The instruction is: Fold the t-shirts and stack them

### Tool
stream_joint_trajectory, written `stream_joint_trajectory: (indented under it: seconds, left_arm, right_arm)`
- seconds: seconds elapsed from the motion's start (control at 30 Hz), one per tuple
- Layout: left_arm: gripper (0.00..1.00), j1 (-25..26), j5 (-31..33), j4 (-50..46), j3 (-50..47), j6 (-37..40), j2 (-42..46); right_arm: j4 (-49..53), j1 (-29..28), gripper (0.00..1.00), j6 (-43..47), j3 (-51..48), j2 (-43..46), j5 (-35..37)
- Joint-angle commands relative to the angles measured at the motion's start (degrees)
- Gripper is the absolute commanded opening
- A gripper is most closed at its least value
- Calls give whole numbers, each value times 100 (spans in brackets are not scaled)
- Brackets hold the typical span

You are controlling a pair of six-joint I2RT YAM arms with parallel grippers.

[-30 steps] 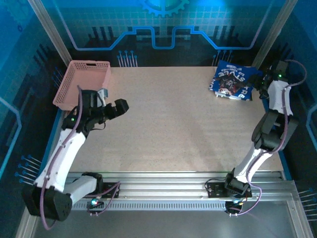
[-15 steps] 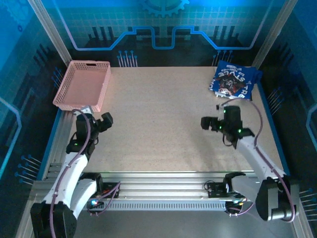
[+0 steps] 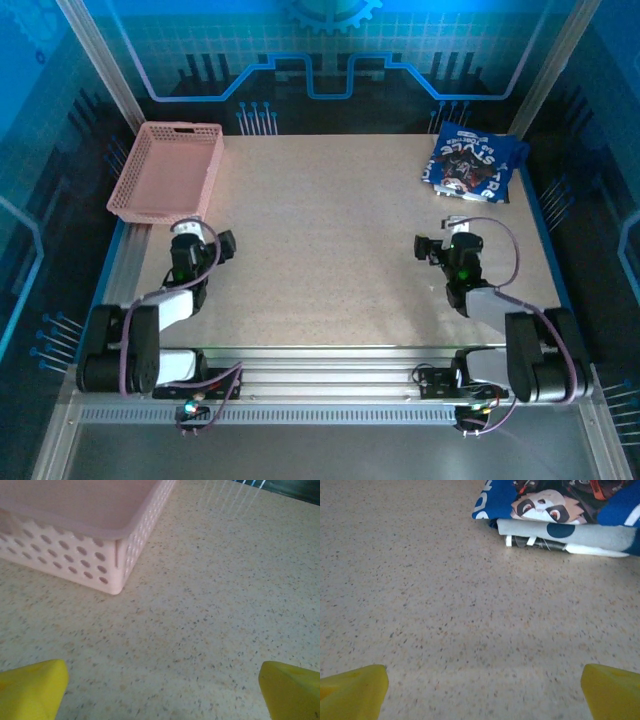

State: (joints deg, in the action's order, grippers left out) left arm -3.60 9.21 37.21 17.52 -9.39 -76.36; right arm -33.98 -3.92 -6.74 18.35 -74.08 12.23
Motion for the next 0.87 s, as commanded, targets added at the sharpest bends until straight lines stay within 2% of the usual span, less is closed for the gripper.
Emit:
stream_joint_trajectory:
  seconds: [0.0, 0.03, 0.07, 0.1, 0.13, 0.17, 0.2, 0.53, 0.83]
  left_arm:
    - [99, -15, -513, 1576, 67, 438, -599]
    - [99, 98, -596, 1893, 30, 588, -874]
    - [99, 199, -512, 2190, 19, 704, -1165]
    - [99, 289, -297, 2538, 66, 800, -1400]
    - [99, 287, -196, 1624, 308, 664, -1174]
    - [99, 315, -143, 1292, 427, 684, -1111]
    - [99, 333, -122, 1730, 335, 741, -1249]
    - [99, 333, -135, 1726, 331, 728, -1241]
    - [99, 331, -139, 1720, 332, 737, -1242]
  right_arm:
    - [-1618, 230, 100, 128, 6, -659, -105]
    - [-1843, 266, 100, 222, -18, -932, -397]
    - [-2057, 157, 100, 317, 59, -1189, -140]
    - [-1530, 37, 100, 414, 295, -1190, -130]
    - [-1079, 30, 100, 377, 526, -1157, -107]
    - [-1277, 3, 100, 412, 459, -1203, -53]
    - [-1154, 20, 100, 375, 479, -1163, -60]
    - [-1173, -92, 100, 460, 503, -1196, 121]
    - [-1200, -13, 100, 416, 479, -1179, -26]
